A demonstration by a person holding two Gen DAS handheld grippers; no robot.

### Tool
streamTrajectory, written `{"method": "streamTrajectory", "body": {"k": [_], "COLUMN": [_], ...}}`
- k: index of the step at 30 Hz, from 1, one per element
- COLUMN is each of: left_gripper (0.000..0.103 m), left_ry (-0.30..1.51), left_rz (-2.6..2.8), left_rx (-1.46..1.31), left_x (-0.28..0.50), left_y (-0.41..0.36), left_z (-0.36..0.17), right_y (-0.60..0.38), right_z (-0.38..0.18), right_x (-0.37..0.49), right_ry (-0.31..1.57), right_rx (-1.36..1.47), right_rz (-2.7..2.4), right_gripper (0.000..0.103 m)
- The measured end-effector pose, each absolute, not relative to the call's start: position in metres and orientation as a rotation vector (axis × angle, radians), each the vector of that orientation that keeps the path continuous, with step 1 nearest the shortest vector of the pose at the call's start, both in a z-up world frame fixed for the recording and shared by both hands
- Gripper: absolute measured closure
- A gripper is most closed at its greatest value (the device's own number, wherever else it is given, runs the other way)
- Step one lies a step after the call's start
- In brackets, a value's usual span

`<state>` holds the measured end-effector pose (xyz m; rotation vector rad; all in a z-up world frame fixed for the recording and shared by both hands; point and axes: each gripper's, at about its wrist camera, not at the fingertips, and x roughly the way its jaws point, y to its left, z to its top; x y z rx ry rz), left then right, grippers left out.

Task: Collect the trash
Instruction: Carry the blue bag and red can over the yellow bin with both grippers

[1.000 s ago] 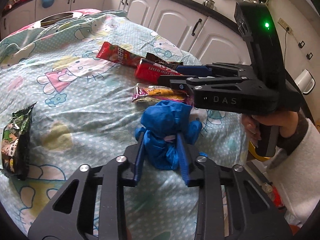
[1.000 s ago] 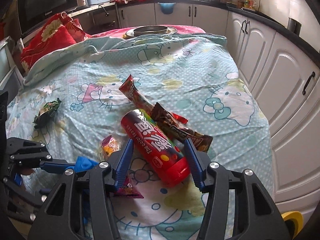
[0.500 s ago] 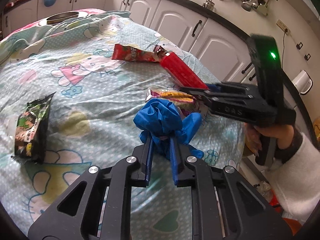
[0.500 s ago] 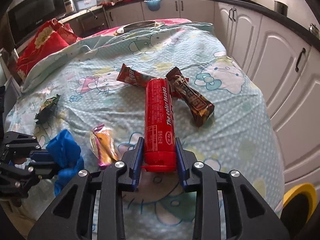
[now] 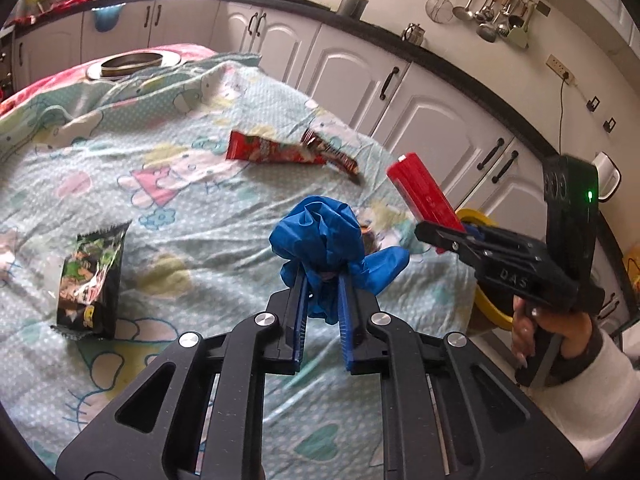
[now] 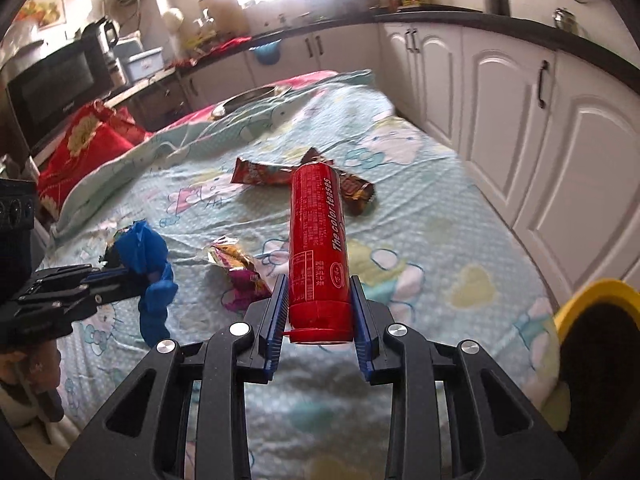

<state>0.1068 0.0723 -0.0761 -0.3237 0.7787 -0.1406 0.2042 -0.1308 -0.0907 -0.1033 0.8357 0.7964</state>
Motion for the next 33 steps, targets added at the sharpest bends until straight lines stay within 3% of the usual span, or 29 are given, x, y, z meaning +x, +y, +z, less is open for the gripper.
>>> {"method": "streamTrajectory", "body": {"k": [33], "left_gripper": [0.094], "left_ry": [0.669], "left_rz": [-0.332], "left_rx": [-0.19], "left_x": [0.151], "left_y": [-0.048], "left_z": [-0.02], "right_y": [-0.278], "right_z": [-0.038], "right_x": [0.181], "right_ry": [0.691], "right_rx": [0.08], "right_rz": [0.551], "right_gripper": [0.075]}}
